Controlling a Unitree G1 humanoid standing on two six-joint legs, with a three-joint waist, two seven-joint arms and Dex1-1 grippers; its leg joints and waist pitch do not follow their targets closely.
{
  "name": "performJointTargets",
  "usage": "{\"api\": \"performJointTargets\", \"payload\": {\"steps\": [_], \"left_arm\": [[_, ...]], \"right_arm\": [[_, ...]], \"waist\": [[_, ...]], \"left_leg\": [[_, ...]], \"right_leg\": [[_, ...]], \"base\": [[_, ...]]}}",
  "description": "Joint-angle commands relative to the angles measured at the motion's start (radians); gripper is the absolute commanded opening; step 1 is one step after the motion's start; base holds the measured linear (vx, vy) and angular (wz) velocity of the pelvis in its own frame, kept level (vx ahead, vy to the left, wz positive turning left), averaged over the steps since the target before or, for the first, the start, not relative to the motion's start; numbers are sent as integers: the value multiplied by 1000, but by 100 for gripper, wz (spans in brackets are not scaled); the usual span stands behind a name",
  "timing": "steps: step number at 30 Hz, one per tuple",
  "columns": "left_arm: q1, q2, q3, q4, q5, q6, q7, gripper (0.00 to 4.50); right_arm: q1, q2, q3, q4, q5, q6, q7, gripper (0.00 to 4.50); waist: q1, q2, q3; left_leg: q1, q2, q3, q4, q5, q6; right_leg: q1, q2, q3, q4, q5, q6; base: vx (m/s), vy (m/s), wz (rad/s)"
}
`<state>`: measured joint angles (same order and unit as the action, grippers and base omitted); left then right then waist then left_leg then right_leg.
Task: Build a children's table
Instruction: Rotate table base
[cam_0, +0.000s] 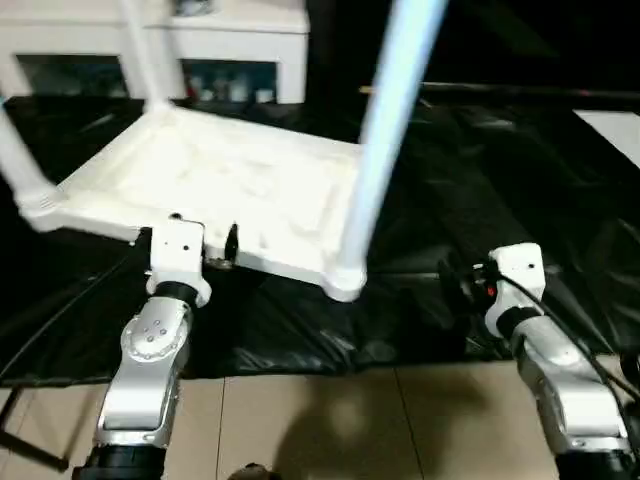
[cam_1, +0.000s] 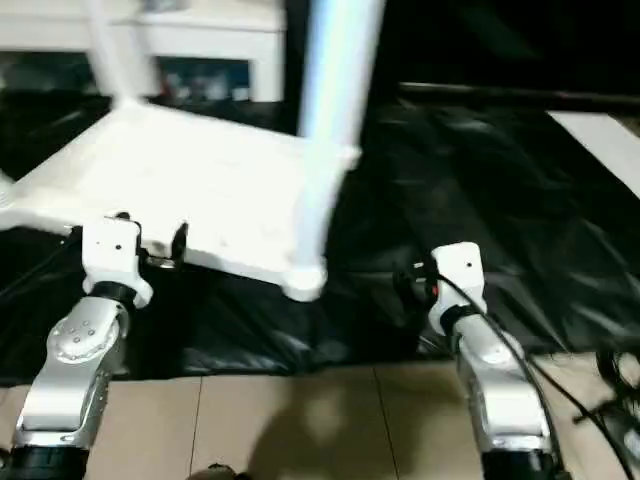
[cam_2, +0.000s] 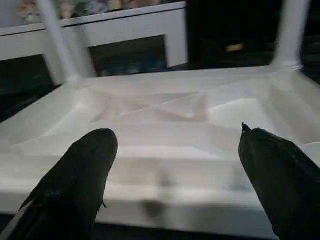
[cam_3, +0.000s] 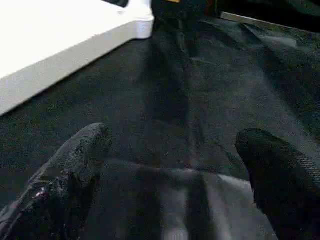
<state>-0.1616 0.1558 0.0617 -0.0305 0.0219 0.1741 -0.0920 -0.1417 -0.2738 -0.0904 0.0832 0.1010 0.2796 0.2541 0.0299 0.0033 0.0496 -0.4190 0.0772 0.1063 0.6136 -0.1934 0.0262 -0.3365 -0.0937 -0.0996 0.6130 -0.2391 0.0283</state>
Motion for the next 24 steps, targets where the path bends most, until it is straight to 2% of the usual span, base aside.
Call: {"api": "performJointTargets", "payload": {"steps": [1, 3, 4, 5, 6, 7, 8, 9, 10, 11, 12, 13, 14, 15, 16, 17, 18, 19, 20, 21, 22, 23, 24], "left_arm": [[-7, 3, -5, -21, -7, 10, -16, 444], [-10, 4, -3, -26, -16, 24, -25, 444], [-13, 6, -2, -27, -18, 31, -27, 444], [-17, 7, 0, -27, -17, 32, -22, 444], [-21, 8, 4, -27, -16, 32, -17, 444], [-23, 9, 5, -27, -17, 35, -17, 444], [-23, 12, 4, -29, -15, 38, -18, 444], [-22, 14, 3, -31, -15, 39, -18, 444], [-20, 15, 2, -34, -14, 40, -19, 444], [-16, 16, 1, -38, -14, 42, -20, 444], [-11, 17, 0, -43, -14, 43, -23, 444], [-8, 18, -1, -47, -14, 44, -25, 444], [-2, 18, -2, -54, -13, 48, -26, 444], [-1, 18, -2, -56, -13, 49, -26, 444], [0, 18, -2, -57, -13, 49, -26, 444], [4, 21, -4, -61, -11, 52, -25, 444], [6, 22, -5, -63, -9, 53, -25, 444], [6, 22, -5, -64, -10, 53, -25, 444], [10, 23, -6, -68, -10, 54, -25, 444], [11, 24, -6, -69, -10, 55, -25, 444], [11, 24, -5, -70, -12, 59, -25, 444], [12, 25, -6, -72, -12, 58, -24, 444], [13, 26, -7, -73, -12, 57, -24, 444]], "right_arm": [[-20, -7, -8, 5, 20, 13, 19, 450], [-27, -16, 15, 6, 11, 7, 43, 450], [-29, -18, 24, 7, 7, 10, 54, 450], [-31, -18, 33, 9, 5, 9, 64, 450], [-33, -18, 41, 11, 2, 8, 71, 450], [-34, -18, 46, 12, 1, 14, 71, 450], [-34, -19, 52, 12, -1, 14, 75, 450], [-34, -18, 54, 12, 0, 13, 77, 450], [-34, -17, 57, 11, 0, 12, 79, 450], [-33, -16, 62, 11, -2, 8, 81, 450], [-32, -14, 60, 12, 3, 11, 82, 450], [-31, -12, 60, 11, 6, 14, 82, 450], [-30, -11, 59, 15, 11, 12, 90, 450], [-29, -14, 64, 16, 7, 10, 96, 450], [-28, -15, 66, 17, 6, 9, 98, 450], [-24, -17, 72, 22, 0, 7, 102, 450], [-22, -18, 74, 23, -2, 7, 102, 450], [-22, -18, 74, 24, -2, 7, 101, 450], [-21, -17, 70, 26, -1, 10, 95, 450], [-21, -17, 68, 26, 0, 11, 94, 450], [-20, -19, 63, 24, 2, 11, 93, 450], [-18, -22, 61, 22, 4, 9, 96, 450], [-17, -23, 60, 21, 6, 7, 98, 450]], "waist": [[6, -3, -45], [9, -3, -50], [11, 2, -51], [22, -5, -46], [14, 3, -44], [21, 10, -36], [17, 8, -35], [17, 13, -27], [15, 12, -19], [16, 17, -19], [-5, 41, -26], [-27, 51, -22], [-25, 63, -33], [-26, 50, -37], [-26, 47, -35], [-27, 39, -31], [-27, 28, -31], [-30, 20, -31], [-21, -10, -30], [15, -58, -35], [44, -56, -43], [50, -55, -45], [52, -54, -43]], "left_leg": [[9, 137, -62, -97, -420, -84], [7, 144, -50, -100, -332, -51], [11, 149, -45, -100, -306, -35], [-23, 119, -64, -111, -323, 3], [-24, 109, -64, -108, -415, 3], [-31, 91, -65, -98, -486, -9], [-34, 88, -63, -89, -488, -12], [-23, 91, -58, -68, -515, -20], [-17, 99, -51, -45, -515, -14], [4, 107, -47, -42, -522, -16], [85, 153, -55, -68, -588, -54], [144, 191, -109, -137, -873, -135], [165, 197, -126, -160, -916, -152], [180, 201, -152, -168, -864, -118], [180, 200, -149, -163, -822, -85], [173, 190, -139, -164, -746, -7], [166, 172, -114, -163, -691, 53], [161, 155, -98, -157, -672, 71], [136, 113, -56, -142, -631, 84], [81, 30, 22, -11, -438, 105], [14, 50, -3, 87, -196, 103], [-10, 50, -13, 98, -139, 90], [-28, 47, -17, 95, -67, 68]], "right_leg": [[27, -132, 75, -97, -282, -185], [25, -116, 68, -85, -191, -187], [21, -110, 66, -78, -137, -195], [50, -117, 33, -76, -146, -196], [63, -119, 13, -98, -307, -161], [90, -138, -7, -130, -506, -127], [102, -145, -11, -144, -580, -112], [121, -158, -26, -173, -724, -102], [137, -171, -39, -199, -815, -100], [138, -164, -44, -206, -819, -108], [89, -92, -37, -174, -710, -115], [49, -15, -27, -59, -456, -116], [33, 8, -14, -2, -279, -111], [-7, 23, 10, 44, -107, -58], [-23, 21, 18, 56, -77, -39], [-36, 15, 28, 65, -45, -17], [-42, 4, 33, 49, -14, -19], [-39, -6, 40, 21, 0, -21], [-7, -46, 75, -55, -27, -21], [69, -132, 174, -143, -301, -82], [131, -202, 221, -163, -526, -150], [146, -191, 213, -151, -526, -164], [146, -153, 183, -138, -429, -214]], "base": [[-43, -57, -13], [-25, -52, -14], [0, 0, 0], [0, 0, 0], [0, 0, 0], [11, -21, 23], [40, -13, 39], [40, -13, 39], [62, 10, 51], [37, 12, 29], [76, 30, 50], [98, 38, 25], [167, 62, 25], [127, 44, 4], [124, 31, 0], [56, 7, 0], [115, -16, 2], [114, -76, 3], [114, -76, 3], [142, -134, 14], [167, -124, 7], [167, -124, 7], [156, -73, -7]]}}
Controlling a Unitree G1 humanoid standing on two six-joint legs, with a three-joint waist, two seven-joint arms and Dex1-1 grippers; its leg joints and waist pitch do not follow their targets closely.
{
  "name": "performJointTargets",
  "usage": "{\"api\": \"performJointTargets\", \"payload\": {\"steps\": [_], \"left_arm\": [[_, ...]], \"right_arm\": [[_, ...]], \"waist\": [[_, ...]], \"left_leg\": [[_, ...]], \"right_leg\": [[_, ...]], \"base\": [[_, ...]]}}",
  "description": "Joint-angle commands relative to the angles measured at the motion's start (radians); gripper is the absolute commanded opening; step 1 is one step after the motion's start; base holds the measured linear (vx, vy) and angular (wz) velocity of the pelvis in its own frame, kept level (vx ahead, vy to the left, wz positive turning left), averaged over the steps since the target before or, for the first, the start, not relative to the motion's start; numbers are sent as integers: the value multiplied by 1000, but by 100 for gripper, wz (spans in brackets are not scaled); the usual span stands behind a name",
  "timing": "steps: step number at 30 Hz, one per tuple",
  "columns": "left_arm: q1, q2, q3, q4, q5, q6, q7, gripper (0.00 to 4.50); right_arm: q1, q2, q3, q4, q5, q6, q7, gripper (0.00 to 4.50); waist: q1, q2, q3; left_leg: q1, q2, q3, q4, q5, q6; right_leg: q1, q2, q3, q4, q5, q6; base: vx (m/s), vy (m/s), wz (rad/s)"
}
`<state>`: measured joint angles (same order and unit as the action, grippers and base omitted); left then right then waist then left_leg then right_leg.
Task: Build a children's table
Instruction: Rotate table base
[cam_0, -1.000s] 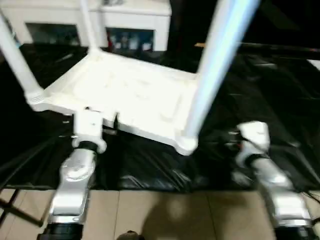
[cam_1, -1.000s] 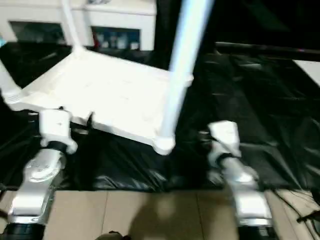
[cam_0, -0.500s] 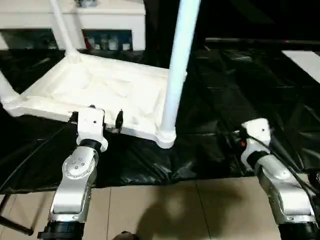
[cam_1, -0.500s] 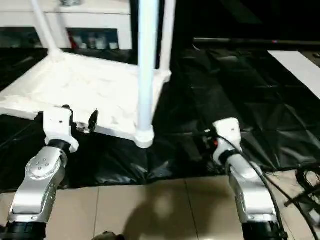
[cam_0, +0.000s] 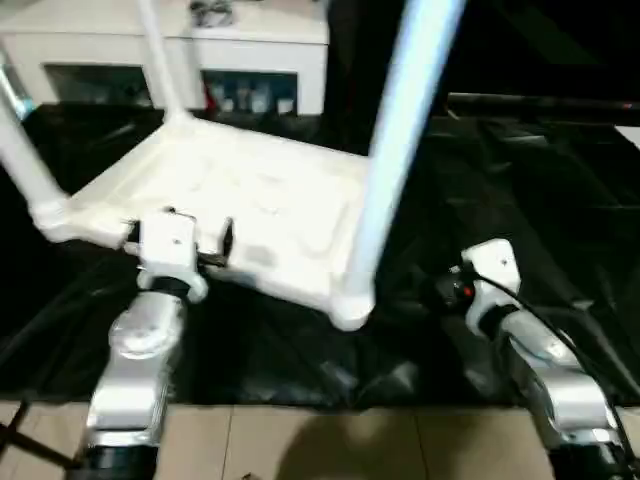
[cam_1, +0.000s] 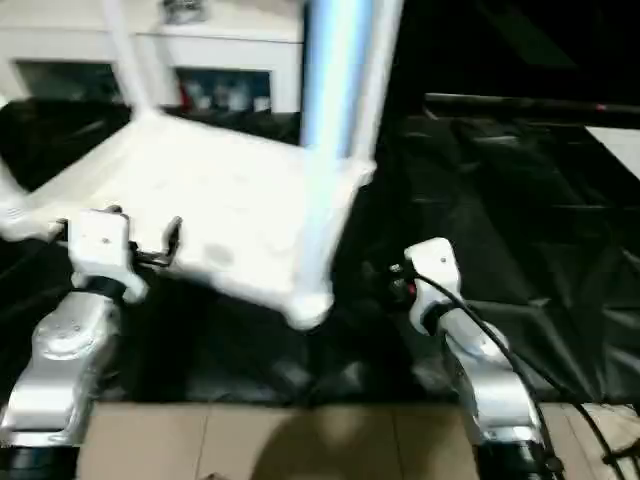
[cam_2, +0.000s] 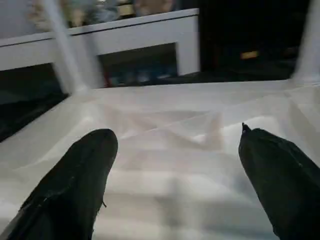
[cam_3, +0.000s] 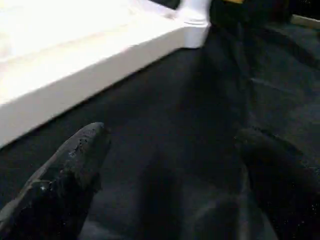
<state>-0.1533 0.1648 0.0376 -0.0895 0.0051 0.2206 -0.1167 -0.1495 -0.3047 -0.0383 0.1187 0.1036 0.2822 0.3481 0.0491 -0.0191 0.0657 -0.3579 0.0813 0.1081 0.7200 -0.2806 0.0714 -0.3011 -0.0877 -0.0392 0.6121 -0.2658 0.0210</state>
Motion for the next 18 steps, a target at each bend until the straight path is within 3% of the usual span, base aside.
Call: {"api": "performJointTargets", "payload": {"steps": [1, 2, 3, 4, 5, 6, 7, 8, 9, 10, 11, 12, 13, 14, 15, 16, 17, 18], "left_arm": [[5, 17, 17, -15, 5, 9, 0, 444], [9, 13, 20, -17, -4, -1, -2, 444], [12, 12, 21, -20, -7, -2, -4, 444], [17, 22, 23, -18, -23, -14, -30, 444], [19, 27, 25, -17, -33, -24, -46, 444], [21, 33, 25, -16, -45, -32, -67, 444], [24, 46, 25, -15, -69, -48, -108, 444], [24, 74, 20, -4, -107, -60, -184, 444], [23, 85, 19, 1, -120, -59, -212, 444], [21, 91, 19, 5, -130, -59, -230, 444], [9, 114, 19, 22, -164, -65, -296, 444], [1, 125, 19, 33, -176, -73, -325, 444], [-37, 169, 11, 80, -220, -101, -457, 444], [-49, 183, 6, 95, -232, -105, -499, 444], [-67, 198, -1, 114, -244, -102, -546, 444], [-85, 211, -6, 132, -257, -93, -591, 444], [-102, 220, -9, 149, -268, -83, -628, 444], [-132, 247, -31, 185, -274, -81, -707, 444]], "right_arm": [[-9, 7, 7, -15, 4, 4, 5, 450], [-7, 4, 5, -17, 6, 2, 9, 450], [-5, 2, 2, -19, 8, 0, 14, 450], [-4, -4, -3, -23, 14, -5, 27, 450], [-4, -6, -4, -25, 17, -7, 30, 450], [-5, -7, -6, -26, 20, -8, 33, 450], [-6, -10, -8, -27, 29, -8, 42, 450], [-9, -16, -8, -30, 41, -7, 59, 450], [-10, -18, -7, -32, 44, -6, 64, 450], [-10, -19, -6, -32, 46, -7, 69, 450], [-13, -24, -3, -33, 50, -13, 88, 450], [-15, -27, -1, -32, 50, -19, 97, 450], [-22, -38, 5, -29, 57, -33, 129, 450], [-24, -43, 7, -29, 60, -37, 141, 450], [-27, -50, 9, -27, 61, -40, 154, 450], [-31, -57, 11, -25, 61, -42, 167, 450], [-37, -63, 12, -23, 61, -45, 177, 450], [-45, -80, 16, -24, 65, -45, 203, 450]], "waist": [[38, -20, -62], [39, -11, -62], [40, 34, -81], [1, 78, -97], [-17, 77, -103], [-9, 62, -116], [4, 44, -112], [8, 29, -115], [25, -9, -109], [31, -8, -101], [34, -6, -99], [35, -9, -99], [27, 8, -81], [26, 14, -80], [19, 19, -73], [19, 24, -64], [17, 27, -61], [14, 19, -56]], "left_leg": [[-87, 47, -7, -46, 95, 25], [-88, 51, -4, -71, 140, 37], [-68, 82, -2, -142, 319, 64], [52, 154, -75, -146, 443, 199], [104, 204, -119, -136, 527, 290], [129, 243, -162, -103, 892, 379], [95, 219, -150, -87, 1142, 344], [73, 174, -130, -73, 1129, 297], [-10, 63, -56, -67, 886, 186], [-26, 43, -31, -84, 712, 142], [-39, 54, -19, -109, 433, 70], [-36, 63, -13, -122, 330, 45], [-26, 83, -9, -154, 102, -6], [-19, 91, -7, -162, 36, -17], [-12, 106, -3, -178, -87, -46], [-1, 116, 9, -189, -208, -85], [3, 119, 11, -193, -261, -107], [8, 122, 17, -200, -342, -140]], "right_leg": [[111, -119, 86, -134, -275, -280], [109, -93, 66, -128, -227, -300], [87, -38, 8, -81, -51, -278], [-28, 43, -42, 22, 64, -168], [-90, 27, -26, 55, 33, -129], [-132, -16, 15, 72, 65, -50], [-130, -50, 60, 44, 200, 11], [-120, -57, 72, 20, 284, 11], [-65, -42, 74, 8, 485, -10], [-57, -39, 72, -3, 519, -28], [-34, -46, 68, -6, 496, -74], [-29, -44, 63, -10, 452, -98], [-38, -37, 54, -28, 211, -172], [-42, -35, 53, -32, 131, -188], [-49, -32, 50, -40, 14, -214], [-60, -33, 50, -52, -103, -220], [-64, -32, 50, -56, -153, -217], [-66, -37, 49, -67, -259, -196]], "base": [[147, -39, 1], [147, -39, 1], [162, 26, 6], [184, 65, 1], [184, 65, 1], [167, 63, -4], [52, 63, -12], [52, 63, -12], [0, 0, 0], [0, 0, 0], [0, 0, 0], [-53, -18, 3], [-83, -18, 0], [-130, -24, 3], [-95, -14, 3], [-95, -4, 9], [-94, 8, 10], [-94, 8, 10]]}}
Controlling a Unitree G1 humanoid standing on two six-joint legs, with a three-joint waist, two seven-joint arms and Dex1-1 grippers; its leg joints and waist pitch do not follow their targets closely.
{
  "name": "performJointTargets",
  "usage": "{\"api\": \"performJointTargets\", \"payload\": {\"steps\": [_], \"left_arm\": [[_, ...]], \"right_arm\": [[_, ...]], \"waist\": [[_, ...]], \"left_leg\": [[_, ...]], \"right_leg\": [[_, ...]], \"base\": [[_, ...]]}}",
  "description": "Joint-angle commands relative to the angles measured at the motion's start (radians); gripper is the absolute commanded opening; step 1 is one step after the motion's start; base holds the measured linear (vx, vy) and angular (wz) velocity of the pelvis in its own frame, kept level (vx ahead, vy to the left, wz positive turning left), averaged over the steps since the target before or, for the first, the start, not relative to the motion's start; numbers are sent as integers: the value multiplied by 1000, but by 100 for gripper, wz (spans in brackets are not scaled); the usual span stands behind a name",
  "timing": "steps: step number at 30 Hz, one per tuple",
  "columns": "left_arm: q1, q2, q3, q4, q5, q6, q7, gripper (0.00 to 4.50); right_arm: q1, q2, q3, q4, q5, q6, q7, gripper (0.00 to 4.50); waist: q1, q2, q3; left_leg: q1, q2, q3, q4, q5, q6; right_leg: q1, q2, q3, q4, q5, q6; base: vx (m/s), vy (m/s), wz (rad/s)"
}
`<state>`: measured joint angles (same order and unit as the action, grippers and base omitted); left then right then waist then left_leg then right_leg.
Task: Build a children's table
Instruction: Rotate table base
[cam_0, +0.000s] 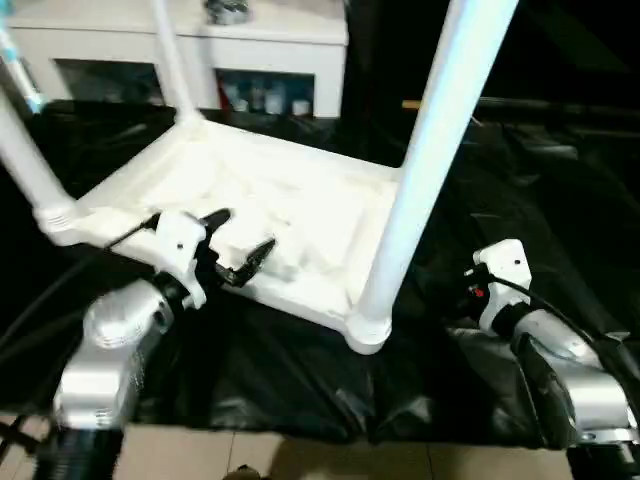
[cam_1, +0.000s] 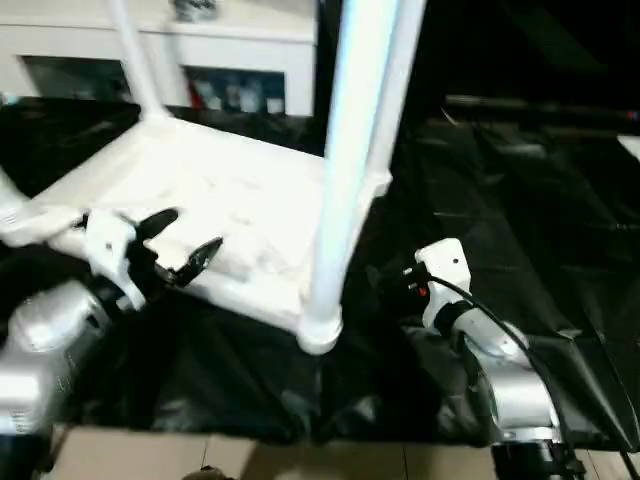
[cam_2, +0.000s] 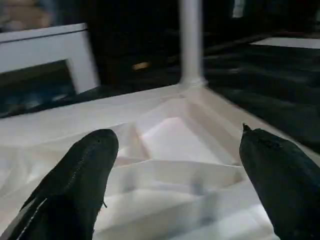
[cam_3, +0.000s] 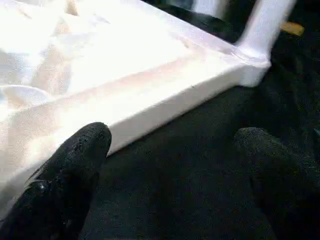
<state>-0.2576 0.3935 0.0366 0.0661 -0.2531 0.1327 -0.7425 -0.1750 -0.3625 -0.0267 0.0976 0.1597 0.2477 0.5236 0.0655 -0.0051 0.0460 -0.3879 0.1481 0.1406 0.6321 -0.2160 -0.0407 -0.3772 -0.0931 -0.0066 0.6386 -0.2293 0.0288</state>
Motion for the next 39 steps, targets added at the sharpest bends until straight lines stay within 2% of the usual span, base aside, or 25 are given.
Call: {"api": "performJointTargets", "payload": {"steps": [1, 3, 4, 5, 6, 8, 9, 12, 13, 14, 15, 17, 18, 19, 20, 21, 22, 28, 29, 30, 31, 32, 34, 39], "left_arm": [[-56, 44, -56, 66, -10, 1, -148, 444], [-112, 71, -98, 144, -3, -8, -260, 444], [-125, 75, -107, 160, -4, -4, -285, 444], [-141, 79, -118, 182, -1, -6, -313, 444], [-167, 86, -136, 220, 6, -22, -350, 444], [-211, 89, -165, 282, 11, -43, -420, 444], [-249, 77, -189, 339, 28, -82, -470, 428], [-288, 59, -216, 398, 55, -110, -503, 408], [-306, 52, -231, 424, 69, -122, -516, 400], [-306, 52, -231, 424, 69, -122, -516, 391], [-330, 44, -248, 466, 84, -146, -533, 391], [-379, 29, -279, 556, 112, -195, -572, 364], [-408, 24, -295, 612, 125, -224, -603, 361], [-408, 24, -295, 612, 125, -224, -603, 356], [-429, 25, -311, 649, 142, -243, -619, 347], [-471, 23, -333, 720, 178, -289, -647, 333], [-477, 23, -337, 729, 185, -297, -648, 324], [-562, 9, -394, 850, 270, -405, -650, 282], [-566, 8, -395, 856, 272, -409, -649, 266], [-575, 4, -402, 873, 282, -422, -649, 258], [-582, 2, -406, 889, 289, -435, -650, 252], [-599, -8, -409, 920, 299, -452, -653, 235], [-633, -31, -418, 988, 327, -488, -647, 227], [-672, -63, -428, 1061, 357, -516, -623, 192]], "right_arm": [[-28, -41, 9, -4, 12, -10, 53, 450], [-38, -85, 22, -2, 8, -15, 107, 450], [-38, -96, 25, -2, 8, -16, 122, 450], [-37, -111, 30, -3, 7, -17, 141, 450], [-33, -132, 35, -7, 7, -20, 173, 450], [-24, -168, 44, -22, 9, -28, 228, 450], [-15, -201, 48, -37, 18, -30, 280, 450], [-7, -229, 50, -52, 40, -13, 336, 450], [0, -244, 53, -68, 53, -2, 365, 450], [0, -244, 53, -68, 53, -2, 365, 450], [8, -261, 59, -86, 68, 11, 394, 450], [32, -291, 69, -127, 96, 36, 439, 450], [47, -306, 73, -151, 108, 49, 465, 450], [47, -306, 73, -151, 108, 49, 465, 450], [57, -316, 76, -164, 111, 56, 479, 450], [68, -327, 77, -181, 113, 61, 499, 450], [69, -328, 77, -184, 113, 62, 499, 450], [66, -327, 88, -201, 112, 70, 491, 450], [66, -327, 89, -202, 112, 71, 491, 450], [67, -325, 93, -209, 113, 74, 489, 450], [69, -324, 94, -215, 113, 78, 488, 450], [71, -323, 96, -219, 112, 80, 489, 450], [77, -326, 99, -226, 110, 84, 493, 450], [73, -328, 112, -228, 106, 84, 500, 450]], "waist": [[0, 6, -33], [2, 6, -36], [6, 9, -39], [7, 8, -43], [9, 6, -43], [11, 5, -44], [13, 6, -48], [21, 1, -54], [24, 22, -58], [22, 14, -57], [24, 9, -59], [29, 12, -62], [30, 17, -60], [32, 15, -63], [33, 21, -63], [33, 25, -63], [33, 23, -61], [38, 31, -57], [39, 29, -56], [44, 37, -57], [44, 32, -56], [47, 36, -58], [54, 34, -58], [57, 40, -58]], "left_leg": [[42, 53, -12, -115, -442, -46], [44, 55, -9, -117, -435, -57], [44, 57, -10, -118, -418, -57], [41, 58, -6, -120, -362, -51], [32, 60, -3, -122, -317, -37], [30, 59, 3, -120, -320, -27], [29, 62, 3, -119, -318, -25], [21, 65, 8, -113, -233, 1], [21, 66, 9, -108, -202, 8], [21, 65, 14, -108, -199, 15], [20, 66, 16, -104, -178, 28], [22, 68, 18, -99, -153, 43], [20, 67, 20, -99, -149, 50], [21, 70, 20, -97, -144, 51], [20, 71, 18, -97, -141, 50], [21, 71, 17, -99, -154, 51], [24, 71, 20, -100, -178, 47], [27, 76, 18, -106, -232, 22], [26, 75, 19, -105, -230, 23], [26, 76, 18, -105, -225, 20], [25, 75, 18, -105, -224, 23], [26, 75, 18, -104, -220, 23], [26, 75, 20, -101, -208, 28], [24, 76, 18, -102, -199, 29]], "right_leg": [[5, -37, 19, -104, -381, -171], [4, -42, 22, -111, -421, -142], [6, -45, 23, -109, -406, -141], [12, -43, 23, -104, -336, -149], [18, -45, 22, -102, -285, -159], [15, -44, 21, -104, -297, -163], [17, -48, 22, -102, -287, -170], [23, -48, 20, -92, -169, -196], [25, -50, 18, -84, -120, -213], [24, -45, 17, -89, -102, -216], [27, -43, 16, -84, -55, -229], [30, -44, 15, -77, -4, -250], [29, -41, 13, -81, 6, -257], [31, -42, 13, -75, 25, -268], [32, -45, 12, -72, 35, -274], [32, -45, 11, -75, 25, -280], [31, -43, 12, -79, 2, -281], [29, -51, 14, -85, -70, -295], [29, -50, 14, -86, -71, -294], [29, -53, 15, -84, -69, -296], [30, -51, 14, -86, -70, -294], [30, -51, 14, -84, -64, -294], [30, -54, 16, -87, -71, -289], [30, -54, 15, -86, -57, -292]], "base": [[-92, 11, 5], [-84, 11, 3], [-53, 7, 2], [0, 0, 0], [0, 0, 0], [0, 0, 0], [0, 0, 0], [0, 0, 0], [0, 0, 0], [0, 0, 0], [0, 0, 0], [0, 0, 0], [0, 0, 0], [0, 0, 0], [0, 0, 0], [0, 0, 0], [0, 0, 0], [0, 0, 0], [0, 0, 0], [0, 0, 0], [0, 0, 0], [0, 0, 0], [0, 0, 0], [0, 0, 0]]}}
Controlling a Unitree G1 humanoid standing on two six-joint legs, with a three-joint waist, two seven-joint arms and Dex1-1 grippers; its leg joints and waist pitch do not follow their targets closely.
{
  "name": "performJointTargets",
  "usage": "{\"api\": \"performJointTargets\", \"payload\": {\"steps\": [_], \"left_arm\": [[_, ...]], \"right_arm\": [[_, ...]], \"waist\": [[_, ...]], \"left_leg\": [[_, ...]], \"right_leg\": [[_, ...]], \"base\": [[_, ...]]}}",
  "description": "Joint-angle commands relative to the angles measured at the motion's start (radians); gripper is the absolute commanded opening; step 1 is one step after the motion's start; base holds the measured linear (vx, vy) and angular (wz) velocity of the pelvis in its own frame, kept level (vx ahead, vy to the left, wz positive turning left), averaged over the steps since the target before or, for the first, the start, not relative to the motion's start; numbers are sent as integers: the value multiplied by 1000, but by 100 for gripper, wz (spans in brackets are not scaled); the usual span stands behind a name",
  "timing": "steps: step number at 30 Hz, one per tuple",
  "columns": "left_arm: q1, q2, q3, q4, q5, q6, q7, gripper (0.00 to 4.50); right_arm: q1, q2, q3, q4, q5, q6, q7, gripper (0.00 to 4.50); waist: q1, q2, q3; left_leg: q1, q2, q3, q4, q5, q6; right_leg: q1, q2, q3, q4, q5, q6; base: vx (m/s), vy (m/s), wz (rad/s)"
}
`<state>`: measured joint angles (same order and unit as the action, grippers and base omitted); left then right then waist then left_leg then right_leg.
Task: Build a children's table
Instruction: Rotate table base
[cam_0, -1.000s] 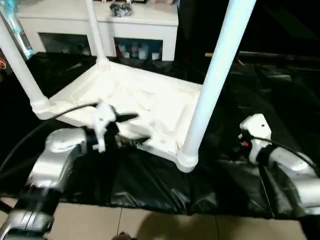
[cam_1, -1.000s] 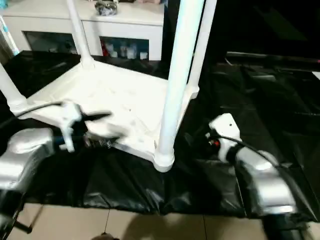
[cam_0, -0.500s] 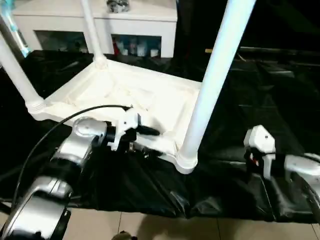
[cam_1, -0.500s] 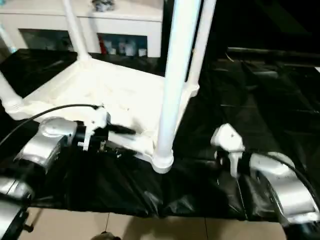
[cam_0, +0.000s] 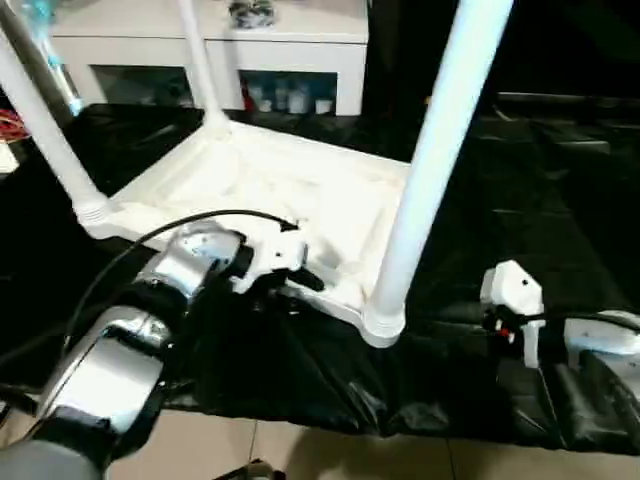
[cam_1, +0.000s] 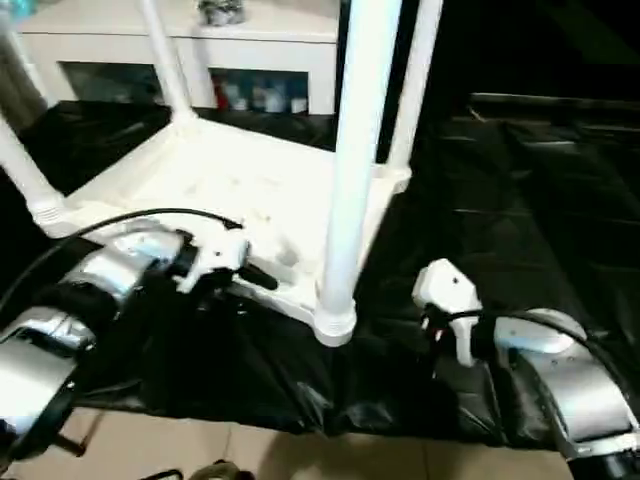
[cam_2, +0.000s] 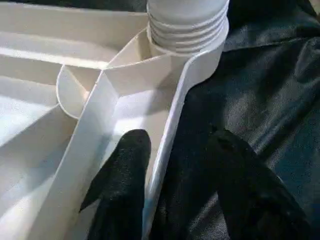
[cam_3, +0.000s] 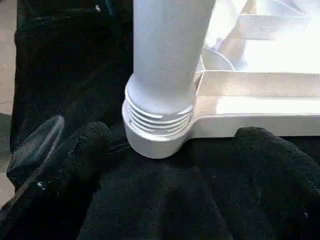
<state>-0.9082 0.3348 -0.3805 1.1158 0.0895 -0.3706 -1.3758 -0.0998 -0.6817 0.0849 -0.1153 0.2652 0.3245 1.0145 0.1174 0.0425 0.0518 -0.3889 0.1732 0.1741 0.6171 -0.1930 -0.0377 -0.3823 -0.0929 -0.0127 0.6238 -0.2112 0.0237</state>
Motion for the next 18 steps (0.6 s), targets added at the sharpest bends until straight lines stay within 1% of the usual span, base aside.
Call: {"api": "performJointTargets", "payload": {"steps": [1, 3, 5, 6, 7, 8, 9, 12, 13, 14, 15, 17, 18], "left_arm": [[-29, -10, -12, 20, 17, -14, 15, 184], [-34, -13, -11, 28, 19, -15, 15, 169], [-51, -28, -8, 56, 29, -20, 24, 151], [-67, -38, -13, 84, 49, -28, 30, 147], [-71, -41, -13, 91, 54, -31, 33, 147], [-75, -45, -14, 98, 57, -27, 32, 126], [-79, -49, -13, 106, 60, -24, 31, 114], [-91, -51, -25, 127, 85, -27, 35, 97], [-94, -51, -30, 131, 92, -28, 36, 75], [-96, -50, -33, 136, 98, -29, 37, 65], [-98, -49, -42, 139, 111, -35, 42, 65], [-100, -47, -56, 152, 143, -51, 54, 56], [-100, -47, -56, 152, 143, -51, 55, 45]], "right_arm": [[-7, -8, 3, -14, -3, 8, 7, 450], [-9, -7, 4, -15, -4, 10, 6, 450], [-7, -10, 3, -21, -3, 13, 6, 450], [-2, -14, 1, -28, -3, 14, 5, 450], [-2, -16, 1, -30, -3, 15, 5, 450], [0, -17, -1, -31, -2, 15, 4, 450], [0, -18, -2, -31, -2, 15, 2, 450], [1, -21, 1, -28, -4, 11, 1, 450], [0, -21, 3, -26, -5, 10, 1, 450], [-1, -20, 4, -25, -6, 10, 0, 450], [-3, -18, 6, -22, -8, 8, -1, 450], [-6, -13, 10, -17, -12, 4, -4, 450], [-6, -13, 10, -17, -12, 4, -4, 450]], "waist": [[5, -6, -65], [5, -8, -64], [3, -5, -65], [4, -3, -64], [2, -3, -63], [3, 1, -64], [1, -3, -63], [2, -2, -63], [3, 2, -63], [2, 0, -62], [1, -1, -61], [1, 1, -61], [0, 0, -62]], "left_leg": [[24, 52, -17, -87, -220, 26], [23, 52, -16, -87, -217, 29], [23, 50, -16, -86, -216, 33], [24, 52, -17, -87, -216, 33], [23, 50, -16, -87, -222, 32], [24, 51, -17, -87, -225, 31], [23, 51, -17, -88, -229, 31], [23, 52, -17, -88, -227, 34], [23, 52, -17, -88, -227, 33], [23, 52, -18, -89, -230, 33], [22, 52, -18, -90, -233, 33], [22, 53, -18, -90, -234, 34], [23, 53, -18, -91, -233, 34]], "right_leg": [[37, -56, 21, -69, -64, -292], [37, -56, 20, -69, -58, -295], [37, -54, 20, -69, -49, -297], [38, -56, 20, -69, -49, -299], [38, -54, 20, -72, -57, -296], [38, -55, 20, -71, -58, -297], [40, -56, 21, -73, -62, -296], [39, -57, 21, -74, -75, -295], [38, -57, 21, -74, -77, -295], [38, -56, 21, -75, -82, -293], [39, -57, 21, -76, -89, -292], [38, -57, 21, -77, -93, -290], [38, -57, 21, -78, -89, -290]], "base": [[0, 0, 0], [0, 0, 0], [0, 0, 0], [0, 0, 0], [0, 0, 0], [0, 0, 0], [0, 0, 0], [0, 0, 0], [0, 0, 0], [0, 0, 0], [0, 0, 0], [0, 0, 0], [0, 0, 0]]}}
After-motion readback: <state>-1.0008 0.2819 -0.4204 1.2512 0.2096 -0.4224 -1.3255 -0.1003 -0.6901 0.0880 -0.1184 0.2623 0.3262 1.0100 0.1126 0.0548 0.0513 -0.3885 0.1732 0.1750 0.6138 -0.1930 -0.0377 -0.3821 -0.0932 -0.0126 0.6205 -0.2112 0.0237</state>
